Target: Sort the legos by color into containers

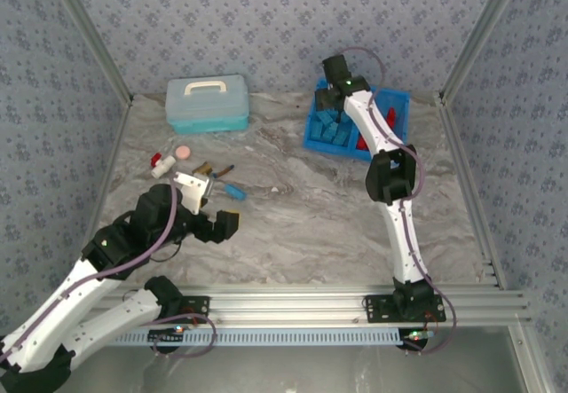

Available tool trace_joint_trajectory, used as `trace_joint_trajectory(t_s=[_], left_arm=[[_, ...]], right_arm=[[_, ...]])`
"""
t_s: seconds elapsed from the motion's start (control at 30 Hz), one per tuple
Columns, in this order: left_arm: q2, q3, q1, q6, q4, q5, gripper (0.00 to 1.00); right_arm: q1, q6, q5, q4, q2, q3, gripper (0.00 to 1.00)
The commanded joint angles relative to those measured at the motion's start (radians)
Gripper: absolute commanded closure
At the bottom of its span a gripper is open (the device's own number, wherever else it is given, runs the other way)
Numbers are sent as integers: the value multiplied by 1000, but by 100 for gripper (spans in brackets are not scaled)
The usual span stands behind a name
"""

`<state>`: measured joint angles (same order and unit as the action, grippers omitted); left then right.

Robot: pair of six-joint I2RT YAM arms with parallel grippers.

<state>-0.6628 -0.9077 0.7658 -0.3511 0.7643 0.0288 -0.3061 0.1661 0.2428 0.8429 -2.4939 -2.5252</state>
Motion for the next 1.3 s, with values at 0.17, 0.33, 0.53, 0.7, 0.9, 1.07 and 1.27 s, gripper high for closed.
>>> trace_joint_trajectory(t_s=[0.17,0.33,0.53,0.7,0.9,1.07,1.27], left_arm=[[-78,-40,1,-111,7,136,1],[-68,-42,1,-150,19,233,1],[41,-29,1,-155,61,282,1],[115,-43,1,-180,162,295,1],[144,-34,1,-128,159,164,1],[140,-26,1,-134,156,180,1],[141,-12,1,-141,148,186,1]], right_arm=[[-107,-8,-39,-37,305,207,19],[-254,-120,-97,-164,453,458,19],[-411,-151,-280,-176,435,547,19],[-483,-93,-401,-185,342,559,18],[-518,-75,-511,-160,213,513,17],[-521,-45,-563,-163,139,500,21],[-539,-45,-574,-147,64,482,24]])
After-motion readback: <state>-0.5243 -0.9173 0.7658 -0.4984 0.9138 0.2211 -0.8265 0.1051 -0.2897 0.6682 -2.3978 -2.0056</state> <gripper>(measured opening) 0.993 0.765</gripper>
